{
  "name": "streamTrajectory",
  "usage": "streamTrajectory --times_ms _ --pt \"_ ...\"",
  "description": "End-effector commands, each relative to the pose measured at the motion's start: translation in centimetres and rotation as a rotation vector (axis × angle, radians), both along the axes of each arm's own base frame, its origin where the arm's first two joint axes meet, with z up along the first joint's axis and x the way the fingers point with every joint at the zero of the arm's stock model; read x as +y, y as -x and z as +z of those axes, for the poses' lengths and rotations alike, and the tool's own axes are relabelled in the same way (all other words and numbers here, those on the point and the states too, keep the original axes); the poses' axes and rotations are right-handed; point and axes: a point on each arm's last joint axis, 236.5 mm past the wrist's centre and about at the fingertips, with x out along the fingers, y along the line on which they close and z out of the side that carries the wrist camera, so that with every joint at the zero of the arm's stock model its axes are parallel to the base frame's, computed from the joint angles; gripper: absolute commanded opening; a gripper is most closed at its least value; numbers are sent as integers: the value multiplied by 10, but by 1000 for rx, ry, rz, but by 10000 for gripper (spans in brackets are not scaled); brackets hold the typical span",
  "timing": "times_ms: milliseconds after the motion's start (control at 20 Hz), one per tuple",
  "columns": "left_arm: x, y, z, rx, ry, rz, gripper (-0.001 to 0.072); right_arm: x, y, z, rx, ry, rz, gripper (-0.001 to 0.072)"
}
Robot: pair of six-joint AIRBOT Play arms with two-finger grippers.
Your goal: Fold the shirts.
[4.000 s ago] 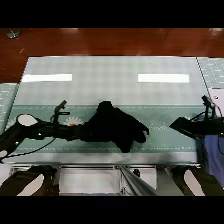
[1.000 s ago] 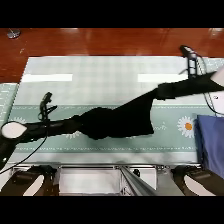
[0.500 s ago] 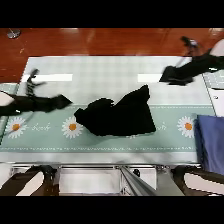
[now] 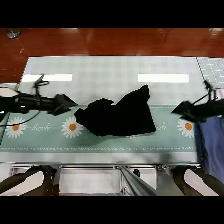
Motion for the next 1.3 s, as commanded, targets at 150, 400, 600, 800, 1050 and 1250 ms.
streamTrajectory --times_ms 150,400,600,800,1050,1250 --pt "-46 4 -21 27 45 -184 44 35 59 -45 150 -12 104 620" --pt "-40 -16 8 -39 62 -202 43 59 57 -53 180 -27 126 620" --pt "-40 -14 10 -37 67 -208 43 94 28 -65 147 -86 118 620" --pt "-40 -14 10 -36 67 -209 44 133 1 -67 160 -163 140 620" --pt "-44 -24 28 -68 108 -166 44 171 -28 -47 78 -180 294 25" --pt "-43 -58 123 -322 160 -121 44 165 -92 56 -165 -142 386 24"
